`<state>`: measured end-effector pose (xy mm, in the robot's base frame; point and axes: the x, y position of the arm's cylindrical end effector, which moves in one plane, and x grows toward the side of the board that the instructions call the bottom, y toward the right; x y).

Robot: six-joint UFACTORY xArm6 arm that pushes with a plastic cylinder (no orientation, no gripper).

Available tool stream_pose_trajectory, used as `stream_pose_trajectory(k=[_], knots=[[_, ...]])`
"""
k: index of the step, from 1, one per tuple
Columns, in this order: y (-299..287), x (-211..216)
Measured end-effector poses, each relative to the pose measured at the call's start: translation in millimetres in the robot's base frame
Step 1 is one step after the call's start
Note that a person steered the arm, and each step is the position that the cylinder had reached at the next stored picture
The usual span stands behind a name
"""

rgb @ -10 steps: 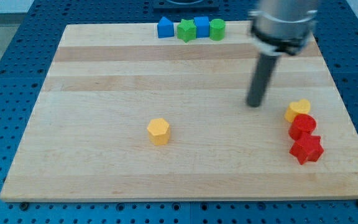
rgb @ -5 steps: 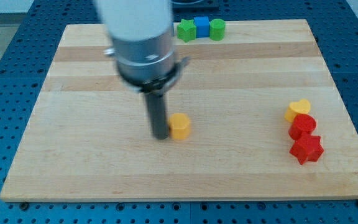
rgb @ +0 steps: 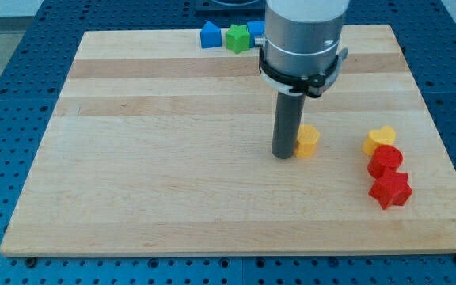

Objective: Move the yellow hexagon to the line of blocks

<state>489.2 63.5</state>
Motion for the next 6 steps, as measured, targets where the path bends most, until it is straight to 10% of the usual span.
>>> stream_pose_trajectory(k=[6], knots=[[72,-52]])
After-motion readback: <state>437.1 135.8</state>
